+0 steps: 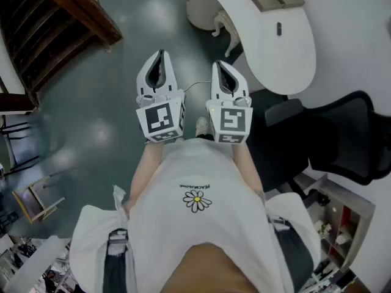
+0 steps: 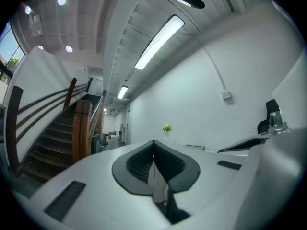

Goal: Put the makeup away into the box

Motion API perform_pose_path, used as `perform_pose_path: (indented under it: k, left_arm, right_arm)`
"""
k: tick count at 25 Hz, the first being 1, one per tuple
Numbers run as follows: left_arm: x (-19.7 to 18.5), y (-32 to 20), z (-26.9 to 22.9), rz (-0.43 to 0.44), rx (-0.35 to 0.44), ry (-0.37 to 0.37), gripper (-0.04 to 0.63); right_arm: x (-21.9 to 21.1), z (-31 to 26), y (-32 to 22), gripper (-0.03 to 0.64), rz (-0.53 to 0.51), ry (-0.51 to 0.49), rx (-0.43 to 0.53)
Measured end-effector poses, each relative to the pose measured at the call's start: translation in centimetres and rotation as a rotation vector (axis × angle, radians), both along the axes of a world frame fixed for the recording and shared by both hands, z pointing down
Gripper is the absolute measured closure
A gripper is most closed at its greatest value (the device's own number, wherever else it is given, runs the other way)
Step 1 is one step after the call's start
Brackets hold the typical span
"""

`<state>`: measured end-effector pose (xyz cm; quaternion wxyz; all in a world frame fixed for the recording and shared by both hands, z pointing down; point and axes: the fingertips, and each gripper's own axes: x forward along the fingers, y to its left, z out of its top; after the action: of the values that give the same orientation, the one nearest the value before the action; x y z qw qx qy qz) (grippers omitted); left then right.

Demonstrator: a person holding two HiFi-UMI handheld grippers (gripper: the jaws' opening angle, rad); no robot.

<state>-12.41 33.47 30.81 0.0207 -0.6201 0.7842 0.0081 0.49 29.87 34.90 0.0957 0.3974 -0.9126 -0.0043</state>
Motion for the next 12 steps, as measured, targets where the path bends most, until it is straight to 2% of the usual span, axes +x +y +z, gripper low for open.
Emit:
perform_pose_path:
  k: [4,8,12]
  left_arm:
    - [0.0,-0.6,-0.1,0.002,0.001,0.003,0.575]
    - [-0.4,-1.1,-0.2,0.002,0.020,0.106,0.575]
    - [-0.3,-1.9,-0.7,-0.007,0.022,0.088,0.575]
  right_arm:
    - [0.0,0.2,-0.8,0.588,-0.001,-0.001,-0.007]
    - [0.0,0.7,-1.3,0.588,-0.012,0.009,-0.020]
    - [0.0,1.1,-1.9,0.588,-0.028,-0.024,-0.059]
